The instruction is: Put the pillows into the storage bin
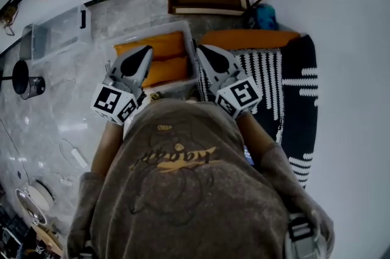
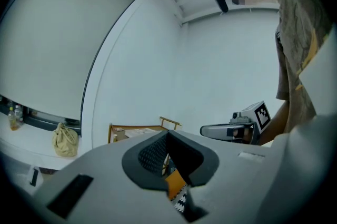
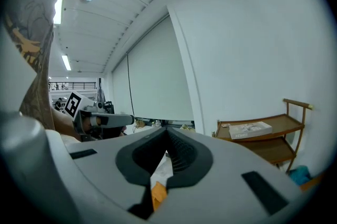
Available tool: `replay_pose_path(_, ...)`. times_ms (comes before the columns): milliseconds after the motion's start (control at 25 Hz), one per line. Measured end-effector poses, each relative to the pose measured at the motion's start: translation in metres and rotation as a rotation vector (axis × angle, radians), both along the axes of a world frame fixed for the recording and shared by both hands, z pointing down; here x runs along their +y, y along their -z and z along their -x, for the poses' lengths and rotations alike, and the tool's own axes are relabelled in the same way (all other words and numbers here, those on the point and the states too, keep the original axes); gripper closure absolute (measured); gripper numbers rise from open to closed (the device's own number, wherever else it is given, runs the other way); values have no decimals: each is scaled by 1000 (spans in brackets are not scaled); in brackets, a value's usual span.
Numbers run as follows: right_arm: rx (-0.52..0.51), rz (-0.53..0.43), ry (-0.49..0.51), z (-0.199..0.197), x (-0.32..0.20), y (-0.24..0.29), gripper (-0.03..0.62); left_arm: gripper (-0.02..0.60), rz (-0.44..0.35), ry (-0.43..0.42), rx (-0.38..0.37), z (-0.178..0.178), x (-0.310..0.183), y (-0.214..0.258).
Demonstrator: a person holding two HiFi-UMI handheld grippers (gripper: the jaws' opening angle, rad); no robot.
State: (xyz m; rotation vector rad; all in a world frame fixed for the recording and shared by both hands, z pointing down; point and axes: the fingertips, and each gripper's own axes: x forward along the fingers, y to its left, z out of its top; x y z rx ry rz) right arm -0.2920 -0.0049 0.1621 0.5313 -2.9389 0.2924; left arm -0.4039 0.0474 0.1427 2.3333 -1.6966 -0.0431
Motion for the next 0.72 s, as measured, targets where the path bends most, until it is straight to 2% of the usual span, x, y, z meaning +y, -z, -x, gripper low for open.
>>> replay_pose_path(360,-10,12,-30,9,-12,-10,591,577,36,74,-30,20,-3,-13)
replay_pose_path(520,-21,4,-25,17,-16,-5,591,577,25,111,-37,23,-8,-9)
replay_pose_path(720,-29,-21,-25,27,-22,3,592,577,21,161,-7,31,-12,-7)
